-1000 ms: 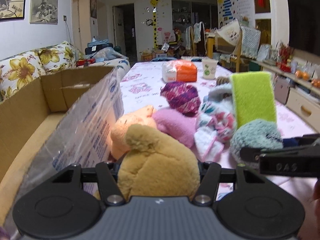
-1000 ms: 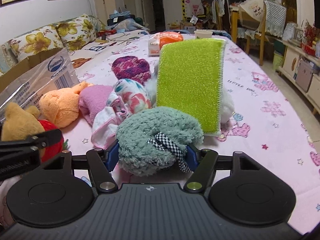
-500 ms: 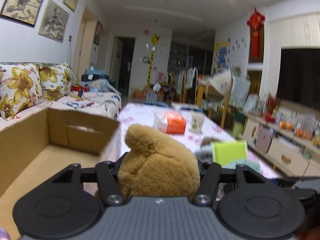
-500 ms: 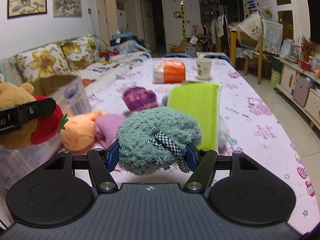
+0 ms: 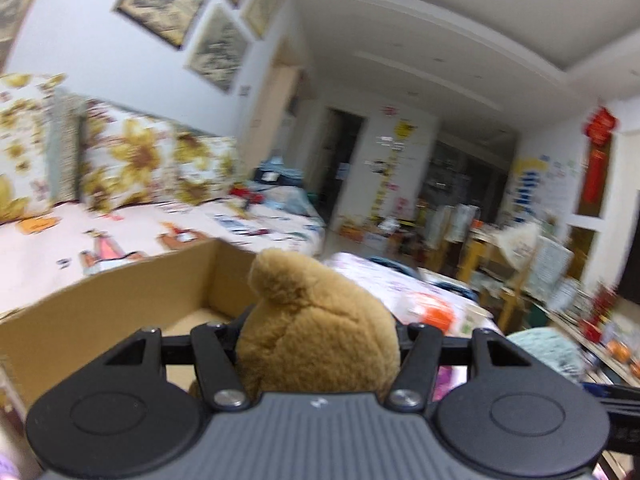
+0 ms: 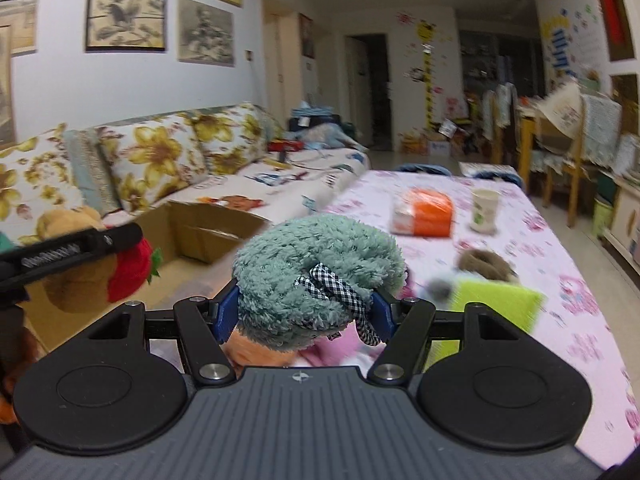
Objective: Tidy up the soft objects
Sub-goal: 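Carry both items into the cardboard box and open both grippers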
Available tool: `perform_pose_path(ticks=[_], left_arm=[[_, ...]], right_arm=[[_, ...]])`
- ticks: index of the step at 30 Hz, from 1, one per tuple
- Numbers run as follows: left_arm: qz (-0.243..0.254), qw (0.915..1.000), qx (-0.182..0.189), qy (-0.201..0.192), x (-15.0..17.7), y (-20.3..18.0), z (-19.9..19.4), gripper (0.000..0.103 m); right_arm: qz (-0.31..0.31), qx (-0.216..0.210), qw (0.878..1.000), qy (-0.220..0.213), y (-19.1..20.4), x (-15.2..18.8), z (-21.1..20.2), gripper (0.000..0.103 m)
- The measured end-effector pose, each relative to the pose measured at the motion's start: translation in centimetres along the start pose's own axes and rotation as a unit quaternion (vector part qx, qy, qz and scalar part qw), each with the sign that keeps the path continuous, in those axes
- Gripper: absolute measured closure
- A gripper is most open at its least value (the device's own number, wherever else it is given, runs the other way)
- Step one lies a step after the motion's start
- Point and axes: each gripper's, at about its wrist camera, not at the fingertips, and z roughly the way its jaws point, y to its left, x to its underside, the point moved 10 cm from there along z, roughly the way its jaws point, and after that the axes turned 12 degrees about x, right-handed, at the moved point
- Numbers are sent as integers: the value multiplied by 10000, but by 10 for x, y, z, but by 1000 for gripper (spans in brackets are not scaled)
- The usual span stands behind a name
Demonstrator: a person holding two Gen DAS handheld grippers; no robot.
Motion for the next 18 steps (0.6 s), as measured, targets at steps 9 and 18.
perform_pose_path(ticks=[9, 18], left_arm=[[-499, 9933, -1017, 216, 1, 63, -4, 44], [-718, 9871, -1357, 456, 9, 88, -5, 42]], right_arm=[[-559, -876, 9946, 11, 65, -14, 34, 21], [-1208, -1247, 9845, 237, 101, -6, 62, 6]])
